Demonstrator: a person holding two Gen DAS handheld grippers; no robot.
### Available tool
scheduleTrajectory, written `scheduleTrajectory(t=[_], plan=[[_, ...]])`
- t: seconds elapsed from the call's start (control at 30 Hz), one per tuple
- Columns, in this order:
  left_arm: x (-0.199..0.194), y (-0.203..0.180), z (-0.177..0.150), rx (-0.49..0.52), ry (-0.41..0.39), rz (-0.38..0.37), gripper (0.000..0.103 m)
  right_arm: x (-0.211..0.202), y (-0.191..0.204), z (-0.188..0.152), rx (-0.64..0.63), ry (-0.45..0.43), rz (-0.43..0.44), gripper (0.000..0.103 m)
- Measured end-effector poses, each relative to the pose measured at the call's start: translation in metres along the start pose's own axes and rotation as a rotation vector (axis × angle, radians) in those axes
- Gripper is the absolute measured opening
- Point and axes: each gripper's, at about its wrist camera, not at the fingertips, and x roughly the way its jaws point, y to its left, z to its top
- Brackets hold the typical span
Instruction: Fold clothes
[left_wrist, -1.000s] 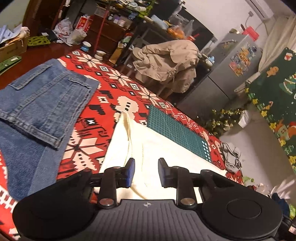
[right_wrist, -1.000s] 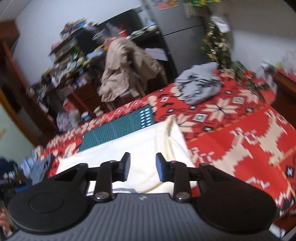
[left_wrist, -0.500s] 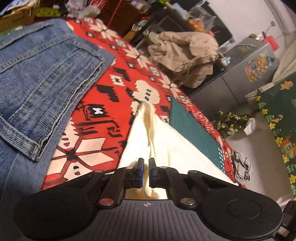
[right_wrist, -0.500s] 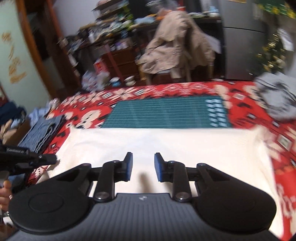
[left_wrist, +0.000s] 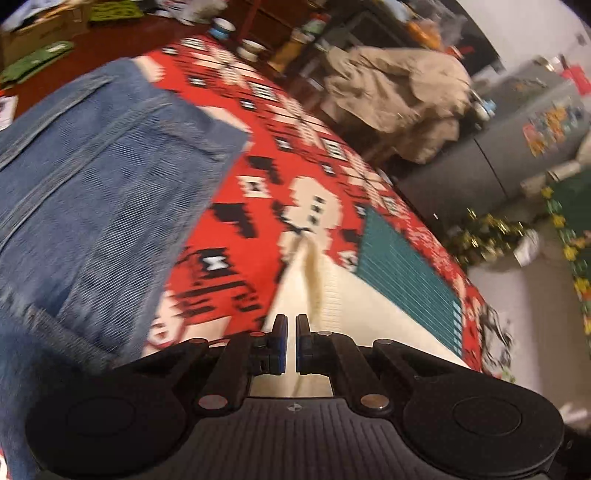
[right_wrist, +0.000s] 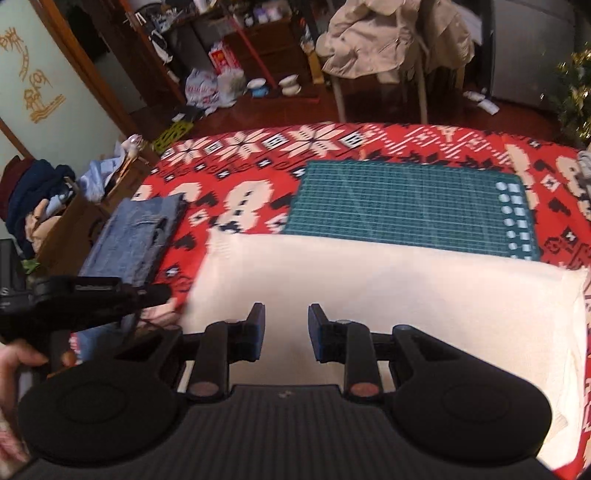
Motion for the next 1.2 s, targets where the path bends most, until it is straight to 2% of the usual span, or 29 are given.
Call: scheduleTrajectory(t=[0.07,0.2,0.47,0.5,0.53,0.6,0.67,0.77,0.87,1.2], plan=[[0.012,0.001,0.005,-0.006,0.039,-0.022,0.002,0.001,0.008,0.008,0.004,0.017,0.012,0.029],[0.035,0.007,0.008,-0.020,0.115,0.009,0.002,0.005,0.016,0.021,-0.007,0.037,0.011,0.029],[0.027,0.011,0.017,-0.013,0.110,0.088,0.002,0.042,0.025,0.036,-0.064,0.126,-0.006,0.029],[0.026,0.012,0.019,-0.028,0.106,0.079,0.002,0.048,0.029,0.038,-0.083,0.129,0.000,0.025],[0.024,0.014,0.022,-0.059,0.103,0.047,0.002,0.054,0.033,0.040,-0.105,0.132,0.009,0.016],[0.024,0.016,0.028,-0.128,0.102,-0.020,0.002,0.069,0.043,0.045,-0.145,0.150,0.019,0.010],[0.029,0.014,0.033,-0.150,0.105,-0.050,0.002,0.085,0.053,0.049,-0.171,0.159,0.014,0.010],[0.044,0.008,0.037,-0.121,0.132,-0.037,0.002,0.108,0.061,0.055,-0.198,0.176,-0.008,0.009],[0.056,0.010,0.041,-0.134,0.151,-0.032,0.002,0.125,0.064,0.061,-0.204,0.186,-0.019,0.005],[0.063,0.022,0.061,-0.199,0.122,-0.042,0.002,0.171,0.072,0.081,-0.233,0.206,-0.039,0.004]])
